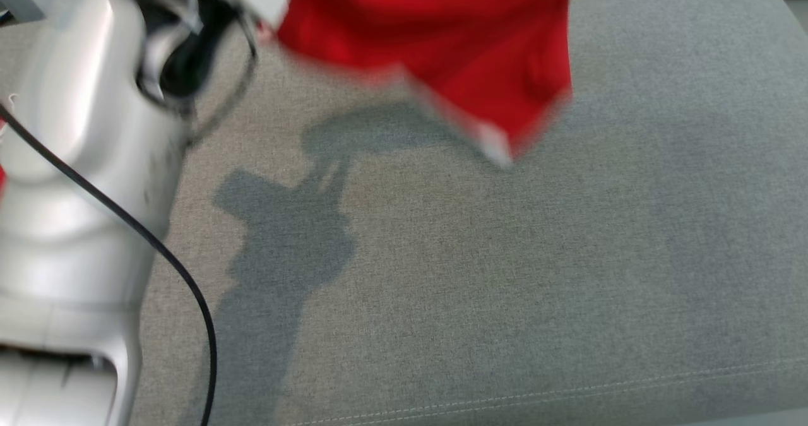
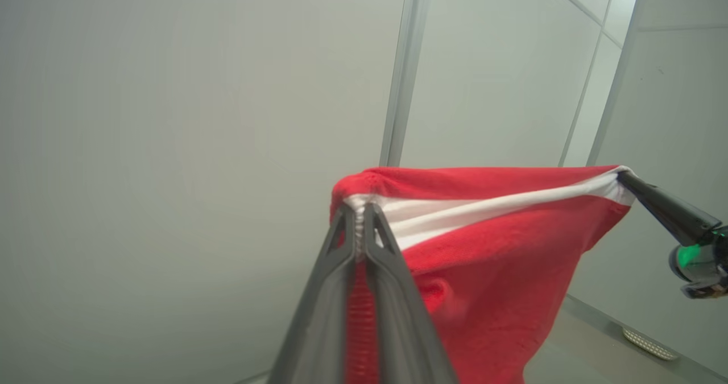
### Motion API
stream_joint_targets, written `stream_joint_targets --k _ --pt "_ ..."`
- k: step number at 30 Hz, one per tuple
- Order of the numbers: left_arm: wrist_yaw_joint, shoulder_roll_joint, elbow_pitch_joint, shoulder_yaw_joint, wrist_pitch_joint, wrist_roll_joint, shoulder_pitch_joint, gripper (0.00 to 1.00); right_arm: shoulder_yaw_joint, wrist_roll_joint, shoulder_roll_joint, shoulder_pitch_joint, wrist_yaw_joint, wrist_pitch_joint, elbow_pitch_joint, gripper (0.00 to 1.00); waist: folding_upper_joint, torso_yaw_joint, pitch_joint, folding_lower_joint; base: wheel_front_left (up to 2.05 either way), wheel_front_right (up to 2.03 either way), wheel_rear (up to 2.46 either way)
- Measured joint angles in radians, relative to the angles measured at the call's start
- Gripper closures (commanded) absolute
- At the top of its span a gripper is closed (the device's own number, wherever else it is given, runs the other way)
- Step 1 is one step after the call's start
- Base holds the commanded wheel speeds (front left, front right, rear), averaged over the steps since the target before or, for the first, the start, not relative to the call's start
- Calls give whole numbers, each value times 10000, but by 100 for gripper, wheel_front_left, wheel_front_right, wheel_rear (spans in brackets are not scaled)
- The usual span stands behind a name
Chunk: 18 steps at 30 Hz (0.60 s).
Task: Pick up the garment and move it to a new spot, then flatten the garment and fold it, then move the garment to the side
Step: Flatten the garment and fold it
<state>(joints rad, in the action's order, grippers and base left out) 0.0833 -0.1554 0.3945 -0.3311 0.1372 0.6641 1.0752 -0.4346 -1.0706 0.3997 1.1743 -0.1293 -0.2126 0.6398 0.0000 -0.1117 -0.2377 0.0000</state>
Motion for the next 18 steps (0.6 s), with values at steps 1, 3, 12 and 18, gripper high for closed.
stream_joint_targets --k 1,3,12,18 --pt "169 88 562 31 -807 -140 590 100 161 441 -247 662 -8 -247 531 100 0 -28 -1 0 0 0 0" --pt "395 238 1350 -153 -2113 -267 1721 100 608 1049 -500 1711 -15 -385 903 100 0 -46 -108 0 0 0 0" --pt "403 -560 2203 -4008 -3772 1854 210 100 489 3087 -1072 -1081 -12 -433 368 100 0 -51 -1076 0 0 0 0" --pt "401 -1152 2368 -4054 -3877 1641 -1549 100 1191 3906 -1975 -4143 -12 -431 -196 100 0 -294 -1687 0 0 0 0"
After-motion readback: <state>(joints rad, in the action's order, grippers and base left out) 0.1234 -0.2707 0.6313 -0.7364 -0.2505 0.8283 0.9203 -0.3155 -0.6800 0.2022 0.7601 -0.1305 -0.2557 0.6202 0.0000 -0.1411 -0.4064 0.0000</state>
